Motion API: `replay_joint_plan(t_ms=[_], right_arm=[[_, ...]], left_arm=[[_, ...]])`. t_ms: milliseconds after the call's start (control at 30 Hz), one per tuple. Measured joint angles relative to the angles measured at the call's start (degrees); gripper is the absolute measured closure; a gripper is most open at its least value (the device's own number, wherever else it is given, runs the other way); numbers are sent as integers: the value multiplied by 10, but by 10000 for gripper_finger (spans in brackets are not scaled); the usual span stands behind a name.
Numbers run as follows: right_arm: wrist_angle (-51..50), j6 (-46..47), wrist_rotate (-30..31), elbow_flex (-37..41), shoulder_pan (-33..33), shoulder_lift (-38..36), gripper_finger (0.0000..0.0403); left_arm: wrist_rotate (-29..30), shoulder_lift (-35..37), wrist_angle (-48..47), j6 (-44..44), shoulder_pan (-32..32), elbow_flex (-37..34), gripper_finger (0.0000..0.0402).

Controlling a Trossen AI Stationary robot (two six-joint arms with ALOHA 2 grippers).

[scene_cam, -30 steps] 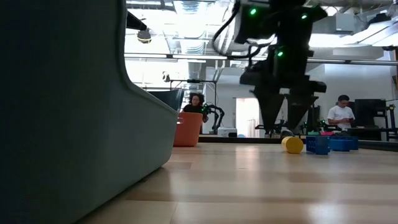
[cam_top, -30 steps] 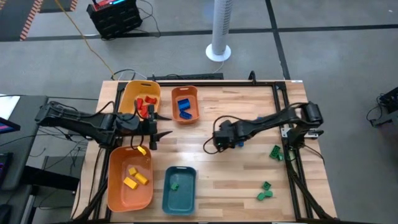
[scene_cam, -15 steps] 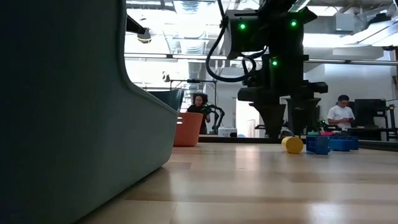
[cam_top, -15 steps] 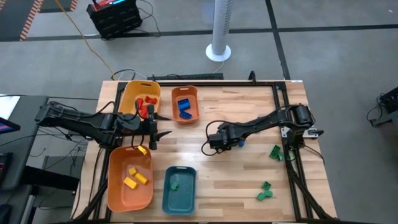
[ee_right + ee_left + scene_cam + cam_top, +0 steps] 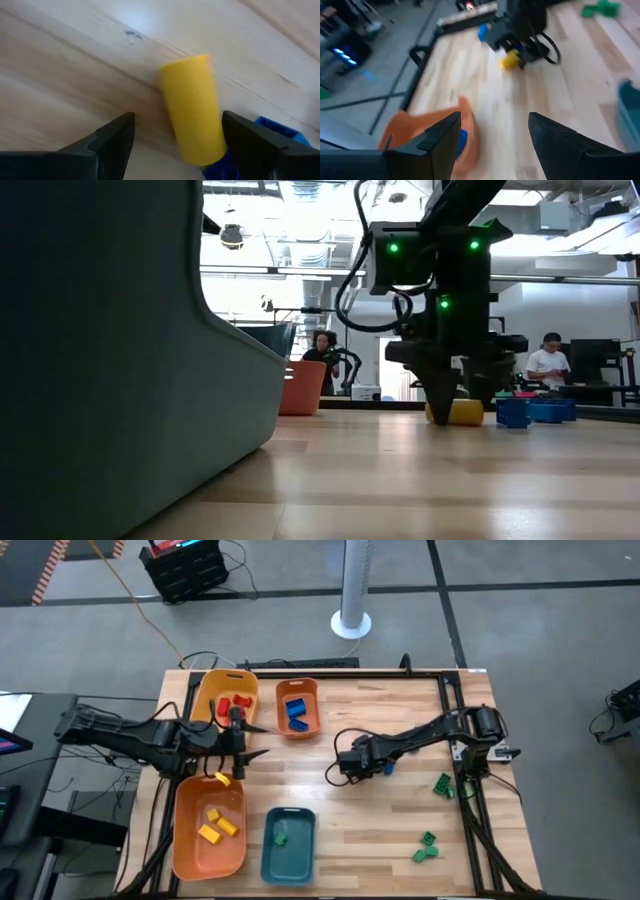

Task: Sort blocks
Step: Put the yellow wooden block into the bottom orange bin

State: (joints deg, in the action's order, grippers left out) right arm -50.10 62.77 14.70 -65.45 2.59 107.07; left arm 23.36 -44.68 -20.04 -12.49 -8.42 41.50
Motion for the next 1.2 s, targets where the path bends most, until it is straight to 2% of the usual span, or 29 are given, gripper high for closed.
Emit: replay_joint_plan(t_ms=[133,267,533,600,700,800,933,1200], right_arm=[[4,-34,-1,0,-7,0,116],[8,-78,-1,0,-15,0,155],[56,-194,2,2,-31,-3,299],[86,-231,6,3,-32,-14,321],[163,-295,12,3,-32,-53,322],[284,-383,5,3,-30,-88,322],[432,-492,-67,5,-31,-111,316],[555,-632,-73,6,-5,-112,313]], left_arm=[[-30,29,-63,21,-6,0,173],[-55,47,-79,27,-13,0,173],[-113,49,-86,31,-32,0,173],[-112,44,-68,31,-33,0,173],[-110,30,-48,36,-32,0,173],[-89,7,-15,12,-32,-3,173],[-69,-23,45,-57,-32,-30,173],[-66,-87,203,-45,-10,-35,173]])
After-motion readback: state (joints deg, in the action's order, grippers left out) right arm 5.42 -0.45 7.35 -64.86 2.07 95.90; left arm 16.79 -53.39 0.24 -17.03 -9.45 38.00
